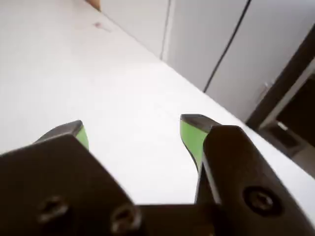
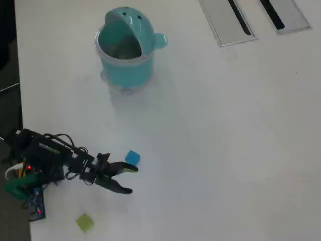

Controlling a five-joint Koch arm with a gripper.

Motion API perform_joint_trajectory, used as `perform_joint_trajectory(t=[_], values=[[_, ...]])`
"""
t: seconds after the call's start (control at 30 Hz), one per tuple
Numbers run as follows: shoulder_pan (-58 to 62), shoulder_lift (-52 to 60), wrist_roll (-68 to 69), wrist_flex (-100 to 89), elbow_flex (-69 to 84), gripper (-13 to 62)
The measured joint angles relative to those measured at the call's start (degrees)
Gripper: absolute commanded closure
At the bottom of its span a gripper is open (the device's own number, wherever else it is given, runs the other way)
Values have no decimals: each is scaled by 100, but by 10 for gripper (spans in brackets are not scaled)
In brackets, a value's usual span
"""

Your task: Grasp RGB lego blocks and put them in the bin one by one.

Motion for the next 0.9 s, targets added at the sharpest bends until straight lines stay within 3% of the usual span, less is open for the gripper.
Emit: perform_joint_trajectory(t=[0.17, 0.9], values=[[448, 0, -62, -773, 729, 142], [2188, -272, -668, -949, 1055, 152]])
